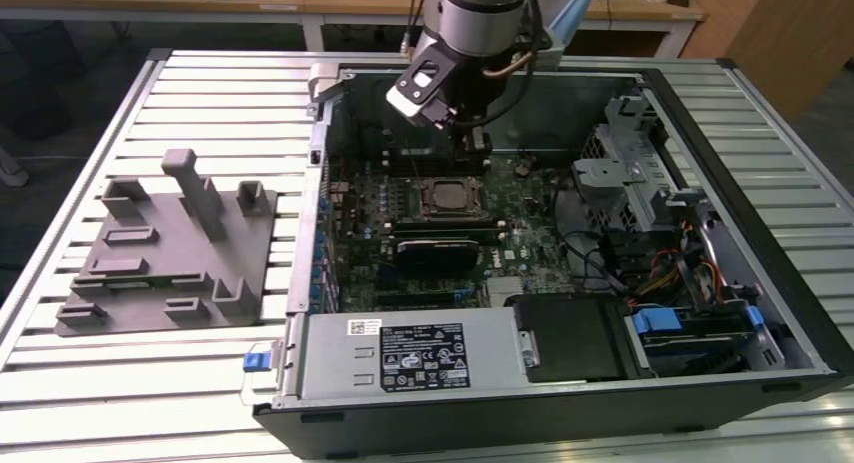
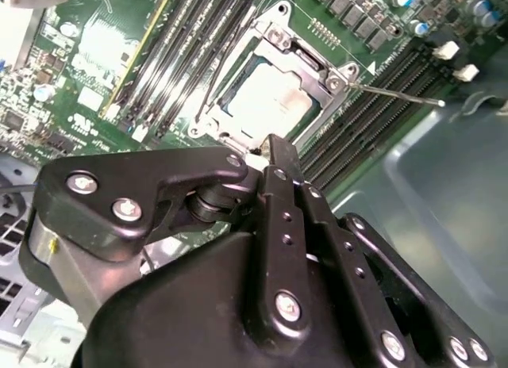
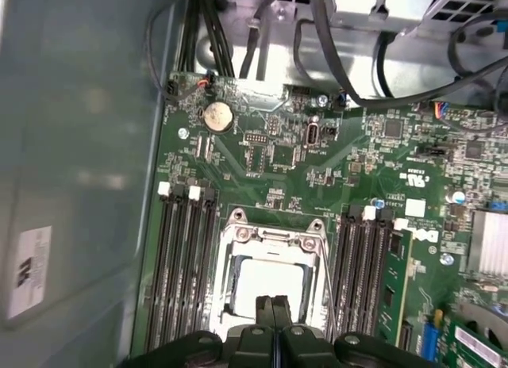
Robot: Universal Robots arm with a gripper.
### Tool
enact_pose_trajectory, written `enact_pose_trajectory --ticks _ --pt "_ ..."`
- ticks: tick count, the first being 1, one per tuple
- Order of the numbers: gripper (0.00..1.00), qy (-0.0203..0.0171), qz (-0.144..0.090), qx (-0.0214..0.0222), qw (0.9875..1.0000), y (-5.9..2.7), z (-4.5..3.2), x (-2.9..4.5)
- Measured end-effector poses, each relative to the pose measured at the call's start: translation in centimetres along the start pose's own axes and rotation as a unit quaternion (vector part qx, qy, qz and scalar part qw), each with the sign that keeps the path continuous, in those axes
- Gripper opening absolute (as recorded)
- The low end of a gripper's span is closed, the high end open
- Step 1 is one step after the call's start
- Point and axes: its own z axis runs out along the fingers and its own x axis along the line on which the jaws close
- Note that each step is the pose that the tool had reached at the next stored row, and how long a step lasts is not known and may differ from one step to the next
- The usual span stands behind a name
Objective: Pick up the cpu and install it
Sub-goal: 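Install the first cpu locking lever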
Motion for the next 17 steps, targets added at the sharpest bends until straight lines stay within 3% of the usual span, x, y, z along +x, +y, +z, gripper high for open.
enact_pose_trajectory --ticks 5,9,13,17 --pt "0.11 0.0 -0.001 0.0 1.0 0.01 -0.85 0.04" --pt "0.11 0.0004 -0.03 0.0008 0.9995 0.01 -0.86 0.04" --pt "0.11 0.001 -0.067 0.0018 0.9978 0.01 -0.86 0.04" --pt "0.11 0.0015 -0.103 0.0027 0.9947 0.01 -0.86 0.04"
